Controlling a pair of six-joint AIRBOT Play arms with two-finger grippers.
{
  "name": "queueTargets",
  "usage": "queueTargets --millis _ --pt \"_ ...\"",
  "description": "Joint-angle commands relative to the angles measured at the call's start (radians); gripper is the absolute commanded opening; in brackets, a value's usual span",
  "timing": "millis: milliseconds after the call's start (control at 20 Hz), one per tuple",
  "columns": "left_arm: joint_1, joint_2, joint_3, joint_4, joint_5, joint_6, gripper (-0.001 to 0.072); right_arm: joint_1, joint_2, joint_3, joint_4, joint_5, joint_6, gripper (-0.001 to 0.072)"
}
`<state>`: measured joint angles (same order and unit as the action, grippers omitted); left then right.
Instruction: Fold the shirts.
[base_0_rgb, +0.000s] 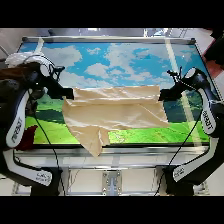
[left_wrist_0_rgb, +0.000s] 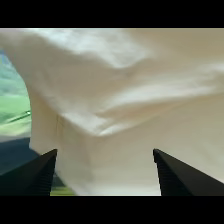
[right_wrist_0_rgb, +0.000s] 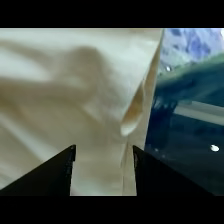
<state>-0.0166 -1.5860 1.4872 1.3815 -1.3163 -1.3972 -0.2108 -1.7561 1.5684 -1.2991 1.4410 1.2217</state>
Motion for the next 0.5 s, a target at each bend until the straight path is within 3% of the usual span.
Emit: queueTargets --millis 0,50,200,250,350,450 --pt "0.035 0.261 -0.089 -0.025 -0.003 0.016 0.0708 -0.050 0.145 0.000 -0.146 0.113 -0.001 0.0416" --pt "0.055 0.375 -0.191 -0.031 0.029 0.001 0.0709 -0.086 0.191 0.000 -0.142 0.099 0.003 0.0416" --pt "0.125 0.681 -0.595 -0.157 0.062 -0.196 0.0709 -0.180 0.251 -0.001 -0.059 0.084 0.045 0.0416" --pt "0.146 0.750 -0.720 -0.219 0.059 -0.216 0.0709 -0.198 0.253 -0.001 -0.009 0.087 0.045 0.0416" --pt "0.199 0.836 -0.939 -0.393 0.055 -0.182 0.0708 -0.214 0.254 -0.001 0.069 0.084 0.041 0.0415" --pt "0.258 0.836 -1.093 -0.594 0.043 -0.058 0.0706 -0.211 0.254 -0.001 0.132 0.071 0.019 0.0415"
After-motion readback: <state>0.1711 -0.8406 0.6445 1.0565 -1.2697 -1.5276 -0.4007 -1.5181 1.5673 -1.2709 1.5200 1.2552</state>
